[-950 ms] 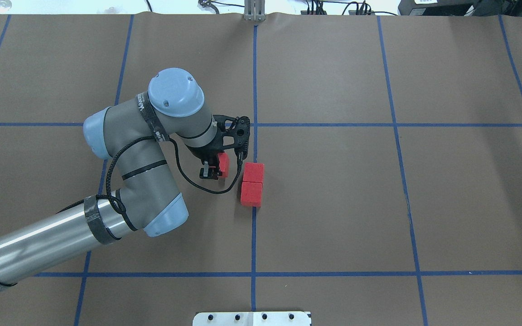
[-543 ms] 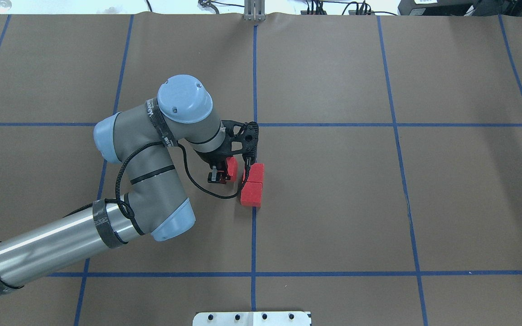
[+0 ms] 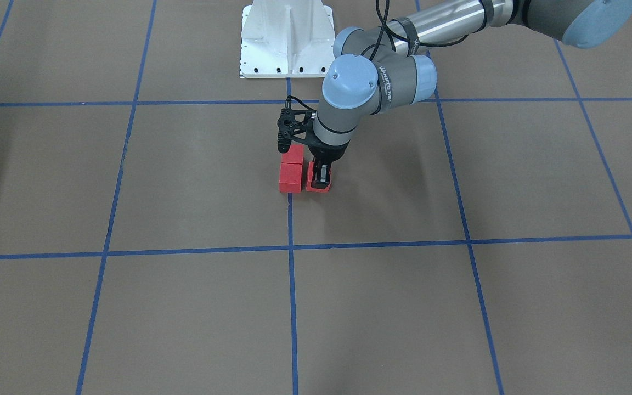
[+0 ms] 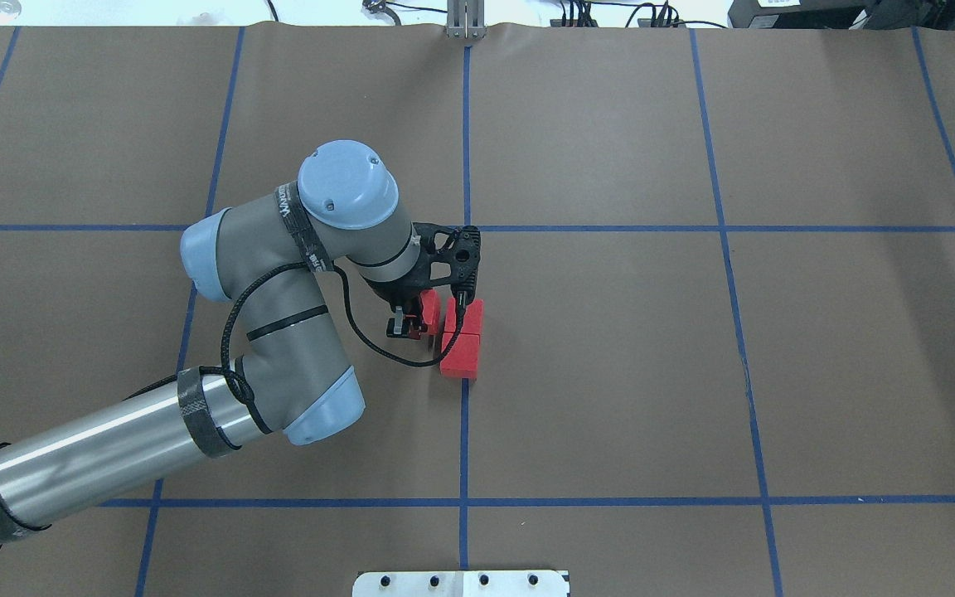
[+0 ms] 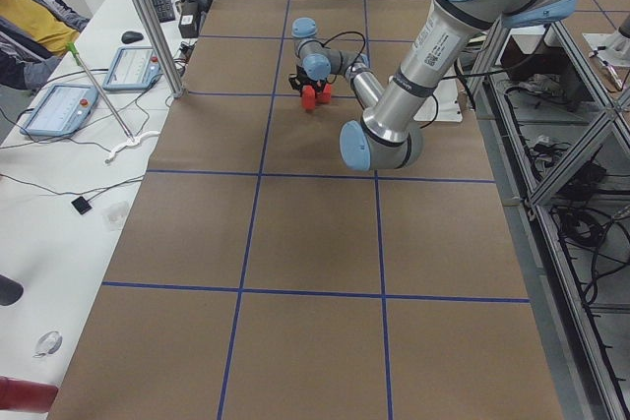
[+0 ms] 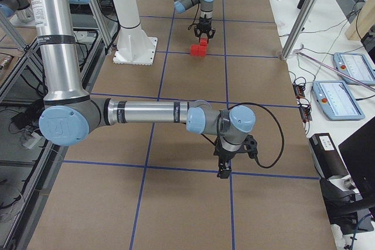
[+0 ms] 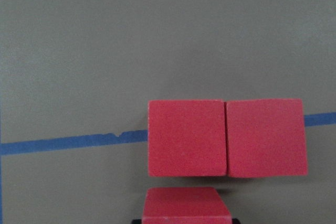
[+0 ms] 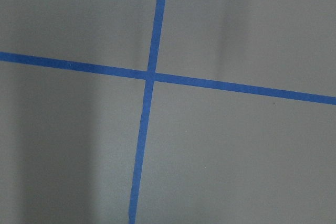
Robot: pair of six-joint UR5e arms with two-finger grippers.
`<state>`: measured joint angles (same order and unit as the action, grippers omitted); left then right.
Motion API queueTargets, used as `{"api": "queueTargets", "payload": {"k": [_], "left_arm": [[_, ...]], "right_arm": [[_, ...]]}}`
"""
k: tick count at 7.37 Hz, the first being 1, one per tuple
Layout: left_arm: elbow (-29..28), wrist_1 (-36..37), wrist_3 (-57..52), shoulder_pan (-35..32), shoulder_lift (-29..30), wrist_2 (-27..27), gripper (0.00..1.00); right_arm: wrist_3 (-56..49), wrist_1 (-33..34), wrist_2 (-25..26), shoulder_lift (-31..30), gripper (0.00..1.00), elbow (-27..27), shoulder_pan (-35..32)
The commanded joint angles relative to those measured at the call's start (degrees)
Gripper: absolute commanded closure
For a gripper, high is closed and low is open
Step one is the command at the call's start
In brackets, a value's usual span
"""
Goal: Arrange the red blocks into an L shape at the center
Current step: 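Lower the cube with the left gripper flush against the row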
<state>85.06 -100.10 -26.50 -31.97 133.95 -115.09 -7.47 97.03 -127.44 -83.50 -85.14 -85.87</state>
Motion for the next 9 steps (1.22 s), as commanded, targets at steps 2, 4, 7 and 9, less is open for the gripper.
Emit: {"api": "queueTargets", "payload": {"k": [2, 4, 7, 9], "left_arm": [[-1.29, 0.08, 1.43, 0.16, 0.87, 0.13, 0.83], [-1.38, 0.17, 2.15, 0.51, 0.97, 0.13, 0.79], [-1.73, 0.17, 2.24, 0.68, 0.97, 0.13, 0.75], [-1.74, 0.17, 2.24, 0.68, 0.97, 0.13, 0.7]], "right_arm": [[0.0, 0.0, 0.0, 0.0, 0.01, 0.15, 0.0], [0.0, 0.0, 0.0, 0.0, 0.01, 0.15, 0.0], [0.0, 0.0, 0.0, 0.0, 0.01, 0.24, 0.0], [0.0, 0.0, 0.0, 0.0, 0.01, 0.41, 0.0]]}}
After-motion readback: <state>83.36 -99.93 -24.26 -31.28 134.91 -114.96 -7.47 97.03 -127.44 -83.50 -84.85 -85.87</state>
